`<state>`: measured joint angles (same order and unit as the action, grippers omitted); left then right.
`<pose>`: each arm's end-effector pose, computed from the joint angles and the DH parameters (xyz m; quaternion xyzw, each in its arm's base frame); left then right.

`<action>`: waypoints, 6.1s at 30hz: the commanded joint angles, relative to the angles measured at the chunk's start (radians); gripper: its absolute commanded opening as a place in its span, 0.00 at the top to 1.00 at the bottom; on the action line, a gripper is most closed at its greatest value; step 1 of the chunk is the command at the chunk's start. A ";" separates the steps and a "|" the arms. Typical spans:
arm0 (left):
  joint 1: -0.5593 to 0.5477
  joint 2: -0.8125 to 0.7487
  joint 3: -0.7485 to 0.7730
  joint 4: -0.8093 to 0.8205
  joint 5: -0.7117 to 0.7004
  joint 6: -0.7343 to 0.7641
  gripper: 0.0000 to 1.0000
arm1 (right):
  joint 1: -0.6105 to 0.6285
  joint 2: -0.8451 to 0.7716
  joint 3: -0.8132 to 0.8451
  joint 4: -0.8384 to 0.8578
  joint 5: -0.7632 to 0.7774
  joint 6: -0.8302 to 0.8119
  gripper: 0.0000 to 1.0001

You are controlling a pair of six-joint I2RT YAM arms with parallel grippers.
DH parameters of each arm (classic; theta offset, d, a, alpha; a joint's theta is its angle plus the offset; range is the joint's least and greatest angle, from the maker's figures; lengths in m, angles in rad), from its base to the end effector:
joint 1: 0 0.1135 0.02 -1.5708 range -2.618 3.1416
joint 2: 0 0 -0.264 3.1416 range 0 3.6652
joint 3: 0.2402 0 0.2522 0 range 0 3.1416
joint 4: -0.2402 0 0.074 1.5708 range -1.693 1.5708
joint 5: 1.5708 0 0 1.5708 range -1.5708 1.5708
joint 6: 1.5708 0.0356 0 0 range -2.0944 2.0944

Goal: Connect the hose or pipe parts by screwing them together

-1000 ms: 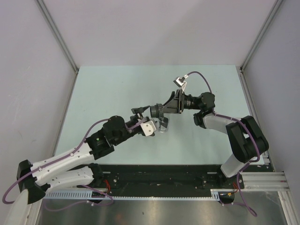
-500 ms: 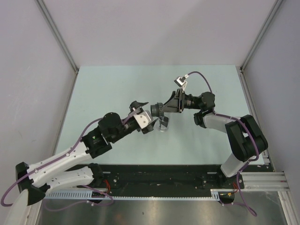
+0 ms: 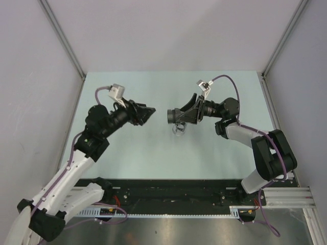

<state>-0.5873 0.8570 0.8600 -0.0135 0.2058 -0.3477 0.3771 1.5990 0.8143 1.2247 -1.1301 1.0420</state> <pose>0.1631 -0.1173 0.3726 0.1562 0.6933 -0.3805 0.5917 0.2893 0.1492 0.2847 -0.2797 0.5753 0.6822 0.3541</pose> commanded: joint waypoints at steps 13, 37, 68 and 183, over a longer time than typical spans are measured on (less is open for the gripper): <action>0.216 0.146 0.079 0.000 0.610 -0.657 0.34 | 0.135 -0.251 0.028 -0.404 0.210 -0.769 1.00; 0.216 0.203 -0.038 0.167 0.672 -0.784 0.77 | 0.192 -0.231 0.028 -0.321 0.228 -0.688 1.00; 0.077 0.082 -0.179 0.411 0.607 0.272 1.00 | 0.126 -0.002 0.048 0.328 0.173 0.145 1.00; 0.345 0.149 -0.079 0.262 0.817 -0.654 1.00 | 0.419 -0.404 0.000 -0.531 0.609 -1.240 1.00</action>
<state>-0.2462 1.0241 0.8032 0.1200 0.9966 -1.0733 0.8330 1.1900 0.7952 0.4866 -0.4702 -0.3500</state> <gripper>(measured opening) 0.023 0.653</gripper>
